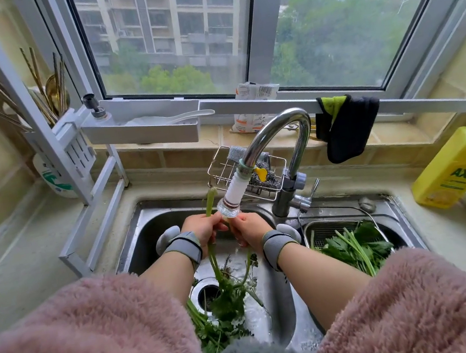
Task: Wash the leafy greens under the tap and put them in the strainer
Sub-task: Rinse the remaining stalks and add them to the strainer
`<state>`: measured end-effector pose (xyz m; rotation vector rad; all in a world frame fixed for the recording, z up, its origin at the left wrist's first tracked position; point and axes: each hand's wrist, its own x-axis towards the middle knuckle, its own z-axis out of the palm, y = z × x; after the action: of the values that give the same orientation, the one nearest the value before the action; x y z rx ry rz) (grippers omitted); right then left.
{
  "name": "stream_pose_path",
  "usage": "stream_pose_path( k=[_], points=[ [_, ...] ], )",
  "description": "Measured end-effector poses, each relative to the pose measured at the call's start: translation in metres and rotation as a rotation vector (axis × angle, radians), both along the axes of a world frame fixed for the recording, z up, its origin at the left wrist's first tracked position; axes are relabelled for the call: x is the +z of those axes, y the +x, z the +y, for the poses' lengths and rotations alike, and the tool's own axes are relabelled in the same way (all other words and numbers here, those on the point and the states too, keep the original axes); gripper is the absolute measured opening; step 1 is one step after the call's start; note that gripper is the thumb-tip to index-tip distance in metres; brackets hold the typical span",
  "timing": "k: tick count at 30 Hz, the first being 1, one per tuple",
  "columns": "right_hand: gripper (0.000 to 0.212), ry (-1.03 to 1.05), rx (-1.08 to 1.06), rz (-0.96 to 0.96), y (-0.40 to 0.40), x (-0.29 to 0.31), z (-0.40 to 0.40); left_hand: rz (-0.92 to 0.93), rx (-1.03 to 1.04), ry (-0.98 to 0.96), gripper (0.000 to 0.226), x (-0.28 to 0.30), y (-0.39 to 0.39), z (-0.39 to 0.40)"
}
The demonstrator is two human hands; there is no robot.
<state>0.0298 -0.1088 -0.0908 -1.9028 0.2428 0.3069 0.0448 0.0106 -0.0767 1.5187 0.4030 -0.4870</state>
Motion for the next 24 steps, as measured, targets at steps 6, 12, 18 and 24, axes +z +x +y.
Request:
stream_pose_path(
  k=[6,12,18,24],
  points=[
    [0.032,0.206,0.01,0.103,-0.005,0.008,0.0,0.008,-0.021,0.008,0.014,0.001,0.001,0.004],
    [0.027,0.279,0.047,0.094,-0.008,0.011,0.0,-0.018,-0.046,-0.026,0.01,0.001,0.002,0.003],
    [0.022,0.092,0.242,0.161,-0.012,-0.001,-0.015,-0.147,0.095,0.077,0.007,0.007,0.013,0.01],
    [0.02,0.085,0.18,0.063,-0.017,-0.003,-0.02,-0.14,0.205,0.065,0.021,0.007,0.018,0.019]
  ],
)
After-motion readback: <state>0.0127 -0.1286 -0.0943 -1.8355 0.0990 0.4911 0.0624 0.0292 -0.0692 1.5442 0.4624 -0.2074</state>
